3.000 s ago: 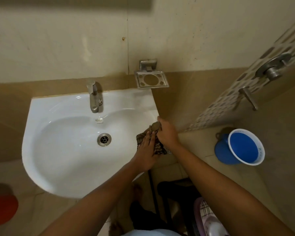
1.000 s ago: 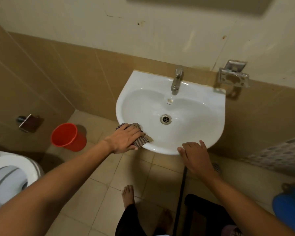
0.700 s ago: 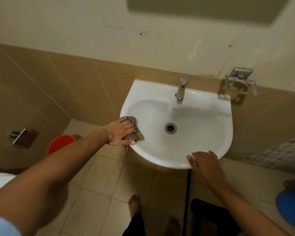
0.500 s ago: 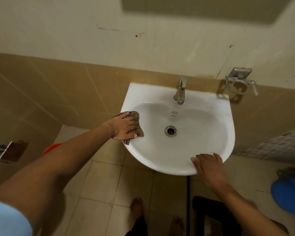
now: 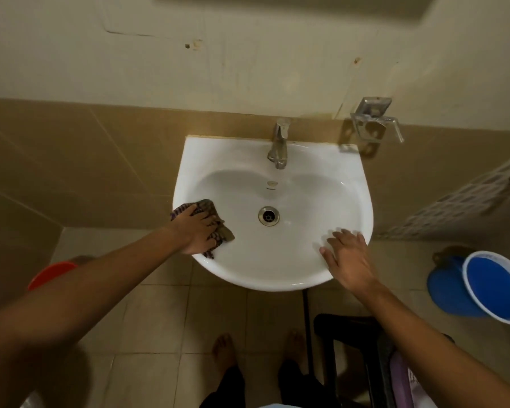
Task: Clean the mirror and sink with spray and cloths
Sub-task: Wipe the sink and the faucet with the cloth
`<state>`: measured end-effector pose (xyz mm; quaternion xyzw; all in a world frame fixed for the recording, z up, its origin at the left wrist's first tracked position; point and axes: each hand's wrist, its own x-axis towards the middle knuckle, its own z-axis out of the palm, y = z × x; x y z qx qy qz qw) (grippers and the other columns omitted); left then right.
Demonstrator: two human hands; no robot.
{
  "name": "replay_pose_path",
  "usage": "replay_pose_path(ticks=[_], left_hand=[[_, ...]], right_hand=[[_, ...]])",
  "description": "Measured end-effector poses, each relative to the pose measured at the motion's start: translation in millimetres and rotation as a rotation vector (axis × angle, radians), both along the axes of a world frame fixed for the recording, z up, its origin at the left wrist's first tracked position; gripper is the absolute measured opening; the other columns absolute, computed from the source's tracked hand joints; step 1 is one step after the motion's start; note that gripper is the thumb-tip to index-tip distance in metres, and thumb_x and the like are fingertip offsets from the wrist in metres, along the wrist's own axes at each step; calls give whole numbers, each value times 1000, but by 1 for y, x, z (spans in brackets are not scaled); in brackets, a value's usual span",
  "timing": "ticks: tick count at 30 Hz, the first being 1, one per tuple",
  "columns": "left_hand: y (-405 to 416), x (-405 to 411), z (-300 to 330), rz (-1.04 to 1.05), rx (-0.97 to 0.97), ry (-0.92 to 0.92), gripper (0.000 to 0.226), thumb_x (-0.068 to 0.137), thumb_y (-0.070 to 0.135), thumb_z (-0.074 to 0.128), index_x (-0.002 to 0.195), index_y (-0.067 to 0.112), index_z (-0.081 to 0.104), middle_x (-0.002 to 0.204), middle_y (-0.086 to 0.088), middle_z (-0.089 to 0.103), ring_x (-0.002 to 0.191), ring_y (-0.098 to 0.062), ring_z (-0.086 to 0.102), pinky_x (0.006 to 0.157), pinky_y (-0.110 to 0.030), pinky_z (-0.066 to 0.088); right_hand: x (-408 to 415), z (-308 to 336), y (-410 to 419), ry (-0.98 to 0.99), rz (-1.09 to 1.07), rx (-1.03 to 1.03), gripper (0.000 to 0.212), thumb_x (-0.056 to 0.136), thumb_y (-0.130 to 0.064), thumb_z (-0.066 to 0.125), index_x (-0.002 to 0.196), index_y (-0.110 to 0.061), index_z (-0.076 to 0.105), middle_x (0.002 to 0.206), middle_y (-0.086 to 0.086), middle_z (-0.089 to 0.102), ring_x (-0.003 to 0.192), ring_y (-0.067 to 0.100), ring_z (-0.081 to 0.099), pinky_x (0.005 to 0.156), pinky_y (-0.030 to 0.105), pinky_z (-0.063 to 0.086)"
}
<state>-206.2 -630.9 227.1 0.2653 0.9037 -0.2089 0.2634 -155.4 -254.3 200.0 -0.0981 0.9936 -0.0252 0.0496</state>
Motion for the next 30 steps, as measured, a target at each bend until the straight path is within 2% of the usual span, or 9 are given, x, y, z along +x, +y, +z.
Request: replay_pose_path(ticks=[3,7,13,17,20,24,27,30], left_hand=[[21,15,-3,139,42,-106,61,104,49,14,157,20,13,166,1,7,153,-20,0,122,-47,0],[61,31,-20,301,102,-265,65,103,50,16,158,18,2,166,-4,-5,153,-24,-9,121,-53,-3],[143,35,-46,539,271,-428,69,102,52,21,157,20,-7,164,-5,-18,151,-24,-18,120,-55,-8],[192,28,-59,668,367,-417,72,101,56,20,157,23,-10,163,-2,-21,150,-21,-20,116,-60,-12],[226,20,-65,765,436,-372,73,100,58,21,157,23,-10,163,-1,-23,151,-22,-19,114,-62,-14],[269,5,-64,846,609,-339,72,102,52,25,157,20,-9,164,-6,-20,151,-25,-16,118,-60,-10],[292,0,-59,878,715,-317,69,104,45,27,158,19,-7,165,-6,-15,152,-25,-13,118,-59,-6],[306,-9,-59,997,709,-291,68,104,45,27,157,18,-7,165,-7,-13,152,-26,-9,117,-61,-2]], right_hand=[[-17,4,15,-29,19,54,50,100,-42,31,123,-10,61,141,12,50,140,30,32,116,53,21],[-33,11,29,-107,56,57,47,103,-36,34,137,-7,49,154,13,32,147,30,15,119,50,7],[-46,8,58,-112,112,-29,57,99,-39,22,137,-6,48,153,15,34,147,30,17,119,51,8],[-51,6,70,-142,176,-60,52,104,-37,25,144,-8,40,158,12,25,149,26,9,121,47,3],[-53,3,77,-117,209,-109,50,104,-36,26,144,-8,40,158,12,25,149,26,9,121,45,3],[-56,1,83,-106,232,-187,61,100,-40,13,142,-7,43,156,11,29,148,25,13,120,41,4],[-57,-1,89,-95,242,-247,50,103,-31,23,142,-7,43,156,11,29,148,25,14,120,38,2],[-57,-2,92,-86,233,-300,47,103,-26,27,143,-7,43,156,11,29,148,24,12,118,34,0]])
